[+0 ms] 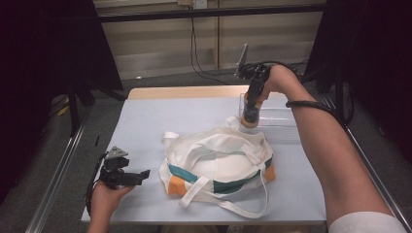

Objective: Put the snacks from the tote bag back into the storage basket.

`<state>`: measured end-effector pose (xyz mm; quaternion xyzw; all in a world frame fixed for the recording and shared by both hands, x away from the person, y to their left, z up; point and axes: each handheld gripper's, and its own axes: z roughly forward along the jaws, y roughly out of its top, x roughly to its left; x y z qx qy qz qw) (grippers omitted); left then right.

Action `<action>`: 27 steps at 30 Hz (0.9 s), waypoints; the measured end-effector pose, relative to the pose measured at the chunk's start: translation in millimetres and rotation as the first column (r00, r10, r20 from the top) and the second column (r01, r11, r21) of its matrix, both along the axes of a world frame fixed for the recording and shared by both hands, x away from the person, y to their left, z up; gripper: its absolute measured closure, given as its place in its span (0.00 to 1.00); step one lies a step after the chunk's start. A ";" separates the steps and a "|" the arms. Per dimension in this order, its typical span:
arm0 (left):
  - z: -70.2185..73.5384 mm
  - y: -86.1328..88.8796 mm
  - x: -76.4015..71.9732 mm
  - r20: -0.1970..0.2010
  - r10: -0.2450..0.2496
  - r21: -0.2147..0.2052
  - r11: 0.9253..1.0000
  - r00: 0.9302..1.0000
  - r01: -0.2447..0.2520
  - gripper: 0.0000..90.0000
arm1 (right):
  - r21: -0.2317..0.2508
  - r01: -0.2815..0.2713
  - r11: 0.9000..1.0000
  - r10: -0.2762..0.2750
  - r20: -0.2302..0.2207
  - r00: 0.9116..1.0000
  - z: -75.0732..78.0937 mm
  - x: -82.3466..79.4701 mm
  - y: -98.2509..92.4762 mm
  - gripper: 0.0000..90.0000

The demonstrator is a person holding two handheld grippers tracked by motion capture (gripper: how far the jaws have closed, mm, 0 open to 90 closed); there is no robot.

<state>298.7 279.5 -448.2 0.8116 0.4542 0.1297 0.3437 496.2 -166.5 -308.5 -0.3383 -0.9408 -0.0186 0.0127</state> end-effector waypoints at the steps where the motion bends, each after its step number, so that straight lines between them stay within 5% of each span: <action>1: 0.1 0.1 0.0 0.000 0.000 0.000 1.000 1.000 0.000 0.06 | -0.003 0.000 1.000 0.000 -0.001 1.000 -0.2 0.0 -0.1 0.34; 27: -0.1 -1.9 -0.3 -0.001 0.002 0.002 1.000 1.000 -0.002 0.06 | -0.002 -0.015 1.000 0.015 0.010 1.000 -8.3 -1.9 -1.3 0.34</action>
